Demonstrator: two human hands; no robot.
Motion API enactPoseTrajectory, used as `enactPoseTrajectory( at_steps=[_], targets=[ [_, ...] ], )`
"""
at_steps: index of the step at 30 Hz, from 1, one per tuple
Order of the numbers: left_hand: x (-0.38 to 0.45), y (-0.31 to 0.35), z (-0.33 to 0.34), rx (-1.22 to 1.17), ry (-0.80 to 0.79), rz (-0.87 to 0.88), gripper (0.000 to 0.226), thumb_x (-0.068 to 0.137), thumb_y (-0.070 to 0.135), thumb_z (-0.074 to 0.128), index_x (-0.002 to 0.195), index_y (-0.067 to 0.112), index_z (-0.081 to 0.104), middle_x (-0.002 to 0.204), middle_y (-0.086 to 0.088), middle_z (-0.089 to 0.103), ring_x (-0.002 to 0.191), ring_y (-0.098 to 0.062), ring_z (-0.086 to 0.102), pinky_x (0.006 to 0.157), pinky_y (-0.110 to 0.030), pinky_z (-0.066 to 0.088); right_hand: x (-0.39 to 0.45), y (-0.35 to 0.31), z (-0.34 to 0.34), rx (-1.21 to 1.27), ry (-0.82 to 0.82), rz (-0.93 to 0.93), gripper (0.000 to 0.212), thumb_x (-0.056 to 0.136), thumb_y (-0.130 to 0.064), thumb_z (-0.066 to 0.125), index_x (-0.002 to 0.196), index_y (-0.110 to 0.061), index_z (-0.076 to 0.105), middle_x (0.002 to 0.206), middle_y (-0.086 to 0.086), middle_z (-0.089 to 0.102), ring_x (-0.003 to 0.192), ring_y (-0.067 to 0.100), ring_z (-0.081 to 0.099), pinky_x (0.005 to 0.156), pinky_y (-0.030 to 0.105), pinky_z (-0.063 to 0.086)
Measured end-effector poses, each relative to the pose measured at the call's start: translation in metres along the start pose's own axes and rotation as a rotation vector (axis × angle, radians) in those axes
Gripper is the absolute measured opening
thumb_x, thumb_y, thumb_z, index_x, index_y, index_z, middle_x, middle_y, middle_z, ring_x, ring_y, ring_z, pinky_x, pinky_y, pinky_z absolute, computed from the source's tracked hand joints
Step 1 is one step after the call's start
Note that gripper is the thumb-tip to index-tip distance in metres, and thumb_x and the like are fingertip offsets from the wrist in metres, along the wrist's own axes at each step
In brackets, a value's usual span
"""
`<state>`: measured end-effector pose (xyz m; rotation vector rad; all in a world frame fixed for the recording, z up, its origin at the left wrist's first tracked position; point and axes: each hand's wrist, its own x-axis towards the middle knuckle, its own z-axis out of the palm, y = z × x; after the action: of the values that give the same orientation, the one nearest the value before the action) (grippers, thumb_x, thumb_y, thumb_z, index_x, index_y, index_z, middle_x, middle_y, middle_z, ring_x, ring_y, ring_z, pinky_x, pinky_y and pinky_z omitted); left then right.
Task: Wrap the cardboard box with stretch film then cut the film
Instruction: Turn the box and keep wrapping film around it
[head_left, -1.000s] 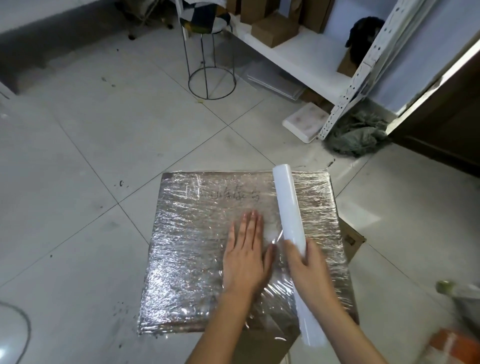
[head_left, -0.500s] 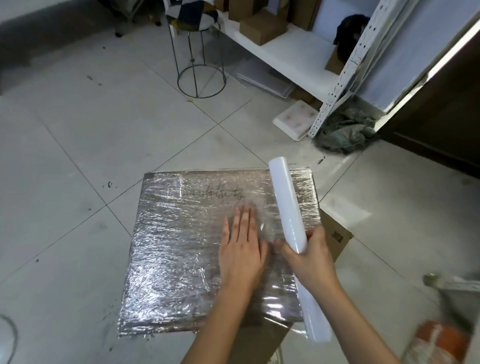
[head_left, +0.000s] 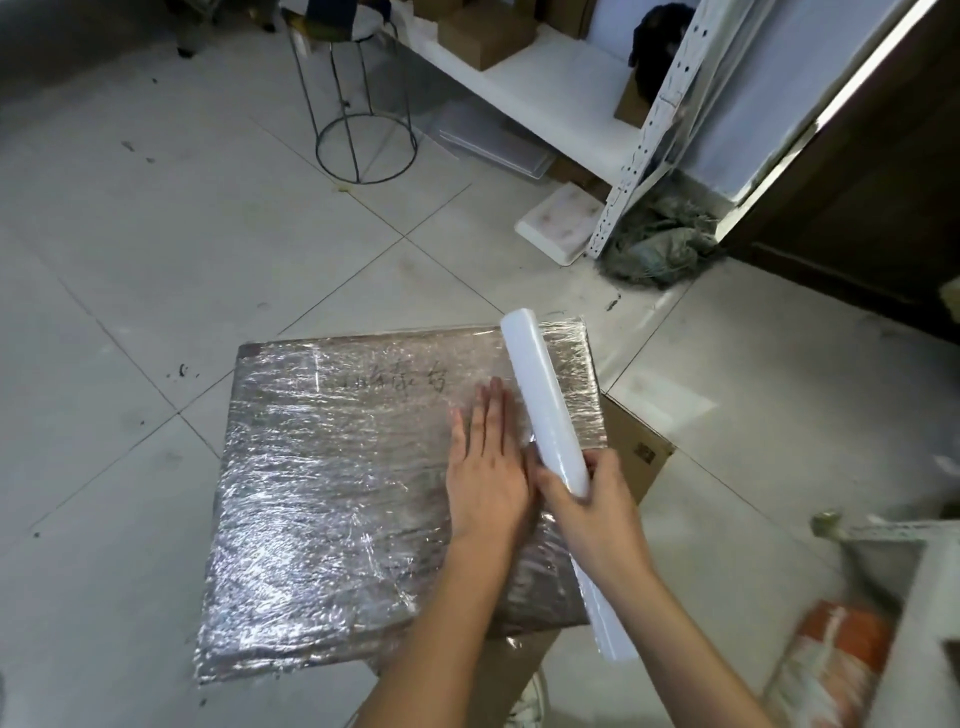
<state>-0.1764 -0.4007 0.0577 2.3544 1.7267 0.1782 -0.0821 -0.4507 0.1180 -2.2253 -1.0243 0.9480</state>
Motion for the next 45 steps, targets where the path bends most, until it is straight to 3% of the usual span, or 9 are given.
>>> enactPoseTrajectory(
  at_steps=[5,12,17,23,29,34,36,39,45],
  targets=[
    [0.001,-0.001,0.013,-0.017,-0.003,-0.045,0.058,0.098,0.037,0.017,0.142,0.002,0.031,0.149,-0.013,0.033,0.140,-0.026,0.028,0.113,-0.041,0.005,0.006,-0.001,-0.008,-0.168,0.049,-0.035,0.039,0.084,-0.044,0.063,0.097,-0.018,0.036,0.094,0.000,0.053,0.092,0.030,0.059,0.070,0.034,0.043],
    [0.003,0.004,0.010,0.009,-0.051,-0.052,0.060,0.095,0.038,0.022,0.142,0.003,0.032,0.149,-0.013,0.034,0.139,-0.026,0.030,0.112,-0.044,0.009,0.019,0.012,-0.018,-0.106,-0.058,0.104,0.035,0.086,-0.039,0.059,0.097,-0.013,0.039,0.096,0.006,0.055,0.087,0.029,0.057,0.071,0.035,0.046],
    [0.009,0.019,0.002,-0.012,-0.024,-0.036,0.068,0.085,0.042,-0.021,0.143,0.009,-0.012,0.153,-0.008,-0.015,0.141,-0.022,-0.016,0.113,-0.044,-0.015,0.020,0.020,-0.023,-0.047,-0.102,0.088,0.022,0.091,-0.030,0.046,0.091,-0.009,0.045,0.097,0.008,0.046,0.082,0.024,0.050,0.077,0.039,0.044],
    [0.014,0.025,0.017,-0.031,0.001,0.026,0.054,0.097,0.040,0.017,0.141,0.009,0.024,0.150,-0.008,0.029,0.141,-0.022,0.023,0.111,-0.047,0.013,0.019,0.024,-0.031,-0.178,0.025,0.001,0.034,0.087,-0.040,0.058,0.097,-0.013,0.040,0.099,0.005,0.050,0.090,0.029,0.054,0.072,0.035,0.043],
    [0.014,0.029,0.011,0.026,-0.066,0.026,0.064,0.090,0.043,-0.011,0.145,0.012,-0.002,0.153,-0.005,-0.010,0.143,-0.022,-0.011,0.113,-0.045,-0.010,0.024,0.029,-0.039,-0.236,0.079,-0.015,0.041,0.085,-0.044,0.061,0.099,-0.015,0.036,0.088,0.001,0.056,0.083,0.031,0.058,0.064,0.034,0.038],
    [0.020,0.048,0.009,0.001,0.001,0.103,0.060,0.091,0.036,0.014,0.144,0.007,0.014,0.154,-0.009,0.017,0.144,-0.022,0.010,0.114,-0.043,0.002,0.033,0.044,-0.035,0.089,-0.005,0.146,0.038,0.086,-0.047,0.058,0.103,-0.016,0.044,0.099,0.001,0.059,0.091,0.023,0.059,0.082,0.041,0.049],
    [0.020,0.048,0.014,-0.017,-0.020,0.160,0.060,0.093,0.039,0.006,0.145,0.010,0.007,0.156,-0.007,0.013,0.145,-0.020,0.003,0.116,-0.044,-0.001,0.037,0.048,-0.034,0.127,-0.043,0.167,0.038,0.089,-0.049,0.050,0.100,-0.012,0.052,0.097,0.003,0.060,0.090,0.022,0.059,0.084,0.043,0.049],
    [0.021,0.047,0.022,0.001,-0.065,0.150,0.062,0.092,0.042,-0.004,0.147,0.011,-0.005,0.157,-0.005,-0.003,0.144,-0.019,-0.012,0.116,-0.044,-0.009,0.041,0.052,-0.034,0.144,-0.068,0.146,0.038,0.092,-0.046,0.048,0.094,-0.009,0.055,0.094,0.007,0.058,0.085,0.022,0.057,0.077,0.038,0.047],
    [0.019,0.046,0.026,-0.008,0.018,0.146,0.059,0.095,0.039,0.024,0.146,0.009,0.024,0.154,-0.007,0.025,0.144,-0.021,0.016,0.113,-0.045,0.010,0.044,0.060,-0.034,0.098,0.038,0.095,0.033,0.085,-0.046,0.060,0.092,-0.016,0.047,0.091,0.003,0.058,0.078,0.019,0.059,0.070,0.037,0.049]
  ],
)
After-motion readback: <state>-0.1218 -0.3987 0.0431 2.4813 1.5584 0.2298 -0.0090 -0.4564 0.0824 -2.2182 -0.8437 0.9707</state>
